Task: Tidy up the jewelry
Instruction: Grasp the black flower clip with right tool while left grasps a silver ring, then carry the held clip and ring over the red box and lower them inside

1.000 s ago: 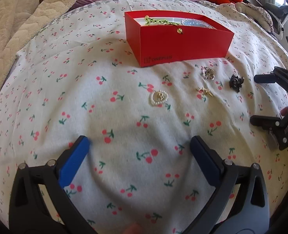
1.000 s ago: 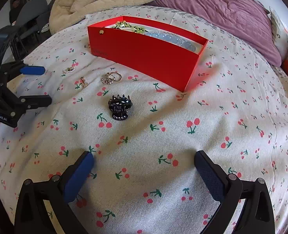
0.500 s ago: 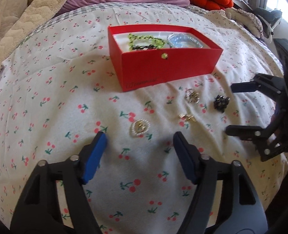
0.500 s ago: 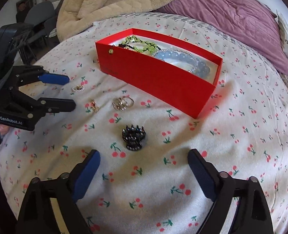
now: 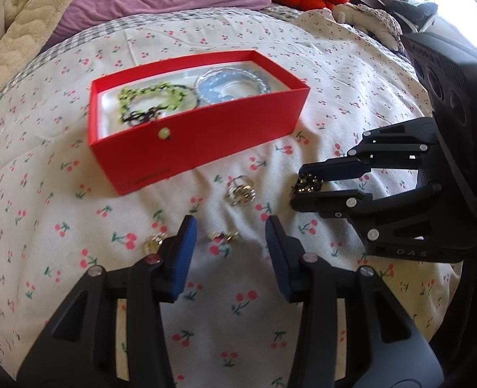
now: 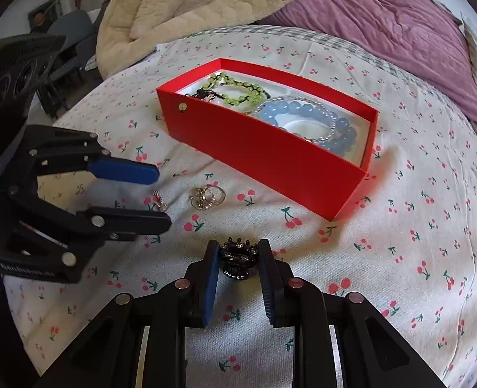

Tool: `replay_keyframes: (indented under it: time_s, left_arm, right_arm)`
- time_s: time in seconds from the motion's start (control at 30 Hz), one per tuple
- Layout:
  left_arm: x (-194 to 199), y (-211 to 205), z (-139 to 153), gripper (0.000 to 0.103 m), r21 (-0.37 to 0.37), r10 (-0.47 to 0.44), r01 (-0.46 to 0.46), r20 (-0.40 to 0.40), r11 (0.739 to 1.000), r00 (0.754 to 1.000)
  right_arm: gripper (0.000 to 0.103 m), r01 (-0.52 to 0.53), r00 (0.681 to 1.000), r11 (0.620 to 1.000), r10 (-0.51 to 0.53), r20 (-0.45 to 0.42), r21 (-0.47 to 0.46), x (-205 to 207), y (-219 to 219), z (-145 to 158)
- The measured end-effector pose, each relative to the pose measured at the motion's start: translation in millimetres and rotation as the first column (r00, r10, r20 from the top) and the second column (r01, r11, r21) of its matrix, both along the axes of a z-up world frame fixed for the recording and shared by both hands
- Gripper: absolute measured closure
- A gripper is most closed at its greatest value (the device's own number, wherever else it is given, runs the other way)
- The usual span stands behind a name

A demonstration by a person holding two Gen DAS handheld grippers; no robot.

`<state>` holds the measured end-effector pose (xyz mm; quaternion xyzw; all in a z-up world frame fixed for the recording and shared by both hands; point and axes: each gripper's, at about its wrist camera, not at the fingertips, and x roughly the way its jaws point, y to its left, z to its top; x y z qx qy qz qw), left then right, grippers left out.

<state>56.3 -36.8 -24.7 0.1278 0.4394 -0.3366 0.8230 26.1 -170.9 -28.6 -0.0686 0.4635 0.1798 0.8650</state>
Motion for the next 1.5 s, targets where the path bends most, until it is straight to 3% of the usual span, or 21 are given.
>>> replay_keyframes:
  time_s: [0.4, 0.47, 1.5]
  left_arm:
    - [8.3, -28.2, -1.2, 0.079, 0.024, -0.02, 0.019, 0.021, 1.0, 1.0]
    - [8.8, -29.3, -2.2, 0.089, 0.033, -0.015, 0.015, 0.024, 0.999, 1.0]
    - [10.3, 1.8, 45.1, 0.089, -0.087, 0.058, -0.054, 0.046, 0.995, 0.997]
  right_arm:
    - [0.079, 0.001, 1.0, 1.0, -0.001, 0.003, 0.008, -9.3, -10.2, 5.3]
    - [0.079, 0.002, 1.0, 1.0, -0.002, 0.003, 0.008, -10.6, -12.1, 5.7]
    - [0.079, 0.067, 0.996, 0.996, -0.07, 0.052, 0.058, -9.1, -24.5, 38.9]
